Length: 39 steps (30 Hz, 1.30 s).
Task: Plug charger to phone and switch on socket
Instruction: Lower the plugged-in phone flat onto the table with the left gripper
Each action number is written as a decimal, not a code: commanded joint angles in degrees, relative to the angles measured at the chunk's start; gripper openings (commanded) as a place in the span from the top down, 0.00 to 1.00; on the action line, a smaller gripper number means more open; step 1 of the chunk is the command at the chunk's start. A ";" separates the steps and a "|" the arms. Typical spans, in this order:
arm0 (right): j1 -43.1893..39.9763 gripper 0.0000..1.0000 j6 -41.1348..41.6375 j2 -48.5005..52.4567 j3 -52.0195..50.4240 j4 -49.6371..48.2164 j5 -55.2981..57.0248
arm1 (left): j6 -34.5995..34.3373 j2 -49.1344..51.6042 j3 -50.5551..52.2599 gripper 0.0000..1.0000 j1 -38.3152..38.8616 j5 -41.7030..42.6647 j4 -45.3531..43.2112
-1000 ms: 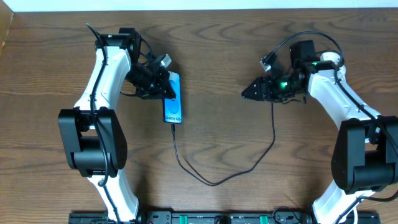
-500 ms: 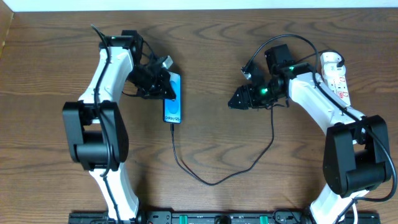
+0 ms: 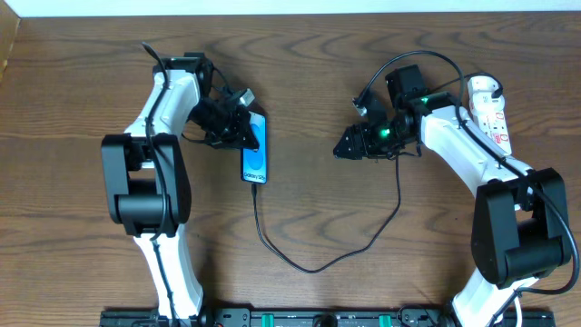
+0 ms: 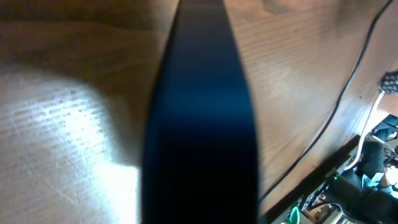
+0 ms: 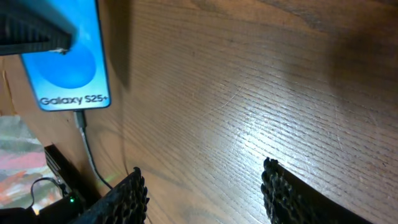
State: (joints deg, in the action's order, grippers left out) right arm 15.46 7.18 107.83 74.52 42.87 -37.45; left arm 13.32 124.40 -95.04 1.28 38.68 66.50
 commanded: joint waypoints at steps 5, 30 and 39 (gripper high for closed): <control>0.39 0.41 0.52 -1.55 0.37 0.22 0.04 | -1.40 1.03 1.07 0.93 -0.35 1.38 -1.53; 0.39 0.41 1.11 -1.55 0.37 0.17 0.04 | -2.69 4.20 1.09 0.92 -0.20 1.31 -2.60; 0.39 0.41 1.11 -1.55 0.37 0.17 0.07 | -2.71 4.20 1.09 0.83 -0.20 0.24 -2.80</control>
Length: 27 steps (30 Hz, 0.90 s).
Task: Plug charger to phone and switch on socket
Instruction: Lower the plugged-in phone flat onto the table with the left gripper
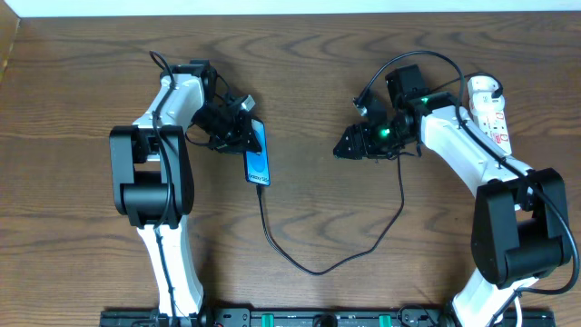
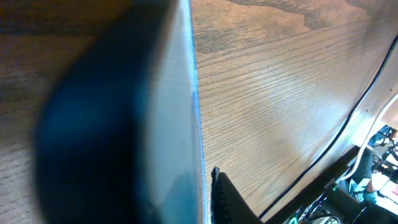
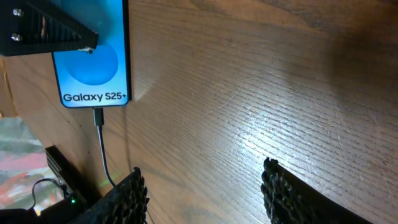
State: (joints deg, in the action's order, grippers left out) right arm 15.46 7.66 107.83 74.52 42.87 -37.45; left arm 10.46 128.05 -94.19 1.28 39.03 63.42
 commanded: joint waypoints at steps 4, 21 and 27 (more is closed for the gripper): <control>0.39 0.41 0.63 -1.55 0.37 0.17 0.07 | 0.17 0.55 0.24 0.75 -0.20 -1.11 0.31; 0.39 0.39 0.42 -1.55 0.37 0.20 0.09 | -0.85 0.52 0.22 0.52 -0.24 -7.43 0.31; 0.39 0.39 0.42 -1.55 0.37 0.17 0.11 | -1.57 0.52 0.22 0.51 -0.26 -10.21 -0.07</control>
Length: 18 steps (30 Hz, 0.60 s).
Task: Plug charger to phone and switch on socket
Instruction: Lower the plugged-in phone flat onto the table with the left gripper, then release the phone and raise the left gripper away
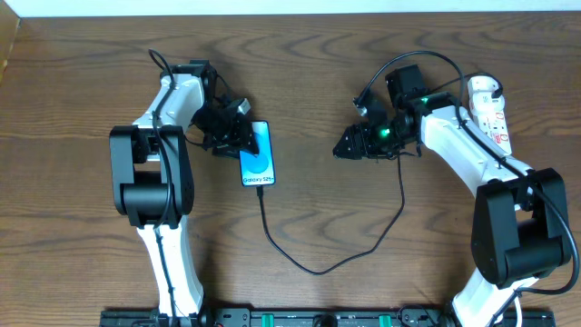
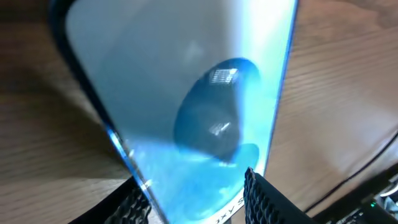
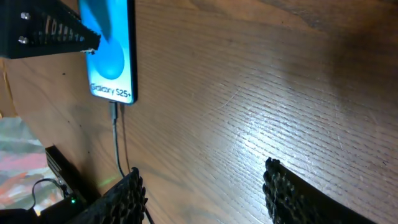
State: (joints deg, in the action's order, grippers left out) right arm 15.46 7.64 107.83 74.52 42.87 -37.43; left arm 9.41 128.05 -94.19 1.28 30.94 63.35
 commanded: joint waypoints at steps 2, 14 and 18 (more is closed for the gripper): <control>0.39 0.39 0.44 -1.55 0.37 0.20 0.09 | -0.55 0.55 0.22 0.51 -0.24 -2.10 -0.46; 0.39 0.39 0.44 -1.55 0.37 0.20 0.09 | -4.83 0.15 -0.15 0.51 -0.31 -11.13 -1.51; 0.39 0.39 0.44 -1.55 0.37 0.20 0.85 | -5.49 -2.54 -2.75 0.44 -0.33 -11.13 -0.68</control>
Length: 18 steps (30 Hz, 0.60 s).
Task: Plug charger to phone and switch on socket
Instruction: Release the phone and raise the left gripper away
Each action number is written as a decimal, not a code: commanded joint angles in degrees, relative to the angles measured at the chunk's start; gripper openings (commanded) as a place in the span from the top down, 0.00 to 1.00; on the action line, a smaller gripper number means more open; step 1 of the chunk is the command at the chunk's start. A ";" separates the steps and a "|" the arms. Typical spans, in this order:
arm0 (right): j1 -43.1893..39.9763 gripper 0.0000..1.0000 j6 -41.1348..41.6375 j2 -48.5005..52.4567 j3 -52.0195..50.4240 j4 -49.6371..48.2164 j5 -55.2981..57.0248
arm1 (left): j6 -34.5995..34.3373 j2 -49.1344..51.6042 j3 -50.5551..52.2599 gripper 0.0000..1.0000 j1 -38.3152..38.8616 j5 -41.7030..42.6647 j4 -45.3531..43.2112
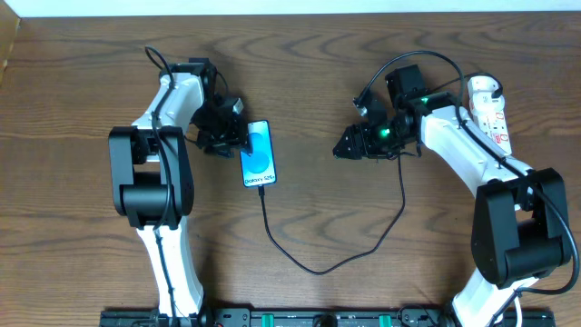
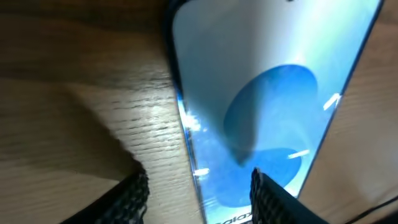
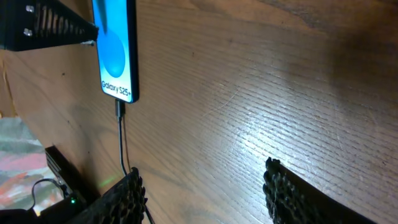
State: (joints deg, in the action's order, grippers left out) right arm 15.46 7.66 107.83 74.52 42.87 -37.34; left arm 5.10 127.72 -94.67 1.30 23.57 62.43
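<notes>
The phone point(image 1: 258, 153) lies flat on the table with its blue screen lit and facing up. A black charger cable point(image 1: 313, 269) is plugged into its near end and loops across the table toward the right arm. My left gripper point(image 1: 225, 136) stands open just left of the phone. In the left wrist view the phone point(image 2: 267, 106) fills the right side, and its left edge runs down between the open fingers of the left gripper point(image 2: 199, 196). My right gripper point(image 1: 349, 145) hovers open and empty at mid-table; the right wrist view shows the phone point(image 3: 115, 56) and cable point(image 3: 121, 143) far off.
A white power strip point(image 1: 487, 111) lies at the far right beside the right arm. The wooden table point(image 1: 327, 218) carries the cable's loop near the front middle. The two arm bases stand at the front edge.
My left gripper has drawn back a little to the left, off the phone's screen. The phone now lies straighter, shifted slightly. The right arm has not moved.
First the phone stood on edge in my left gripper, its cable plugged in. Then it was tilted over, still at the fingers. Then it lay screen up under the open gripper, and now the gripper sits beside it. The right gripper stayed open and still.
</notes>
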 commanded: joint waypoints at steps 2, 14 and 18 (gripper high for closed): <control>0.39 0.39 0.42 -1.55 0.37 0.20 1.01 | -2.36 -5.40 -3.63 0.43 -0.42 -3.78 -0.02; 0.39 0.40 0.44 -1.55 0.37 -0.02 0.98 | -3.91 -24.48 -4.26 0.11 -1.79 -10.82 -2.03; 0.39 0.40 0.44 -1.55 0.37 0.07 0.96 | -3.91 -29.22 -4.24 0.09 -2.03 -10.80 -2.80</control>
State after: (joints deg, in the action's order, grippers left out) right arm 15.46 7.64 107.83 74.52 42.83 -36.21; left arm 1.45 101.08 -98.15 -0.32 14.39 59.72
